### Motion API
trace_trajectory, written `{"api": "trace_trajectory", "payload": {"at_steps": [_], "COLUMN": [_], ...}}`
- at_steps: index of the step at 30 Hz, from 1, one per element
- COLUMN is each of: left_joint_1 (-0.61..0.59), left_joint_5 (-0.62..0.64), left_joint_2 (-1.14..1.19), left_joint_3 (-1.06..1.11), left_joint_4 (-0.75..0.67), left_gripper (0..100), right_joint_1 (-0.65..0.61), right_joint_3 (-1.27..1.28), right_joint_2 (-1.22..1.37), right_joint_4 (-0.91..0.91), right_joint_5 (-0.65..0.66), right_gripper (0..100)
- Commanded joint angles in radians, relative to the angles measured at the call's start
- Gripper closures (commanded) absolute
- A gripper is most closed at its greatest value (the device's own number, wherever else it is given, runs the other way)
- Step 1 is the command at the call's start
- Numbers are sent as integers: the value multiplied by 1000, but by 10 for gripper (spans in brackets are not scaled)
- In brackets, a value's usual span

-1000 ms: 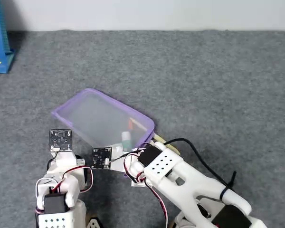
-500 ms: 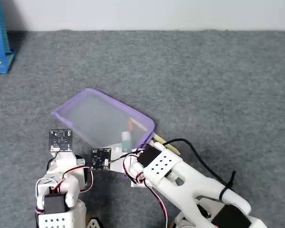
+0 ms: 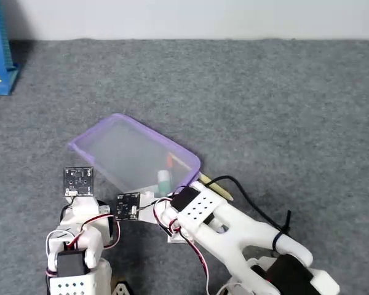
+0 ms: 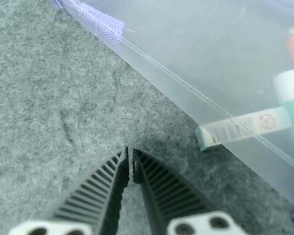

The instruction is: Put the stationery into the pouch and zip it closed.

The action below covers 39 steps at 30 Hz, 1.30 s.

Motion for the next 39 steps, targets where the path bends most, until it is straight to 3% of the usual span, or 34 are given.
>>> {"api": "trace_trajectory", "payload": {"at_steps": [1, 7, 13, 26, 39], "left_joint_1": [-5, -5, -5, -5, -5], "left_joint_5": [-5, -5, -5, -5, -5], "left_joint_2": [-11, -11, -11, -11, -11], "left_joint_3": [-8, -8, -8, -8, -8], "left_joint_4": [5, 5, 5, 5, 5], "left_gripper": [987, 987, 987, 987, 987], "right_joint_1": [2, 2, 1, 1, -48], "right_joint_3": [-26, -26, -25, -25, -54], "right_joint_2": [21, 21, -28, -638, -889], "right_joint_4": [-13, -13, 56, 223, 220], "right_joint_5": [2, 2, 2, -157, -296], "right_gripper": [888, 991, 991, 990, 989]}}
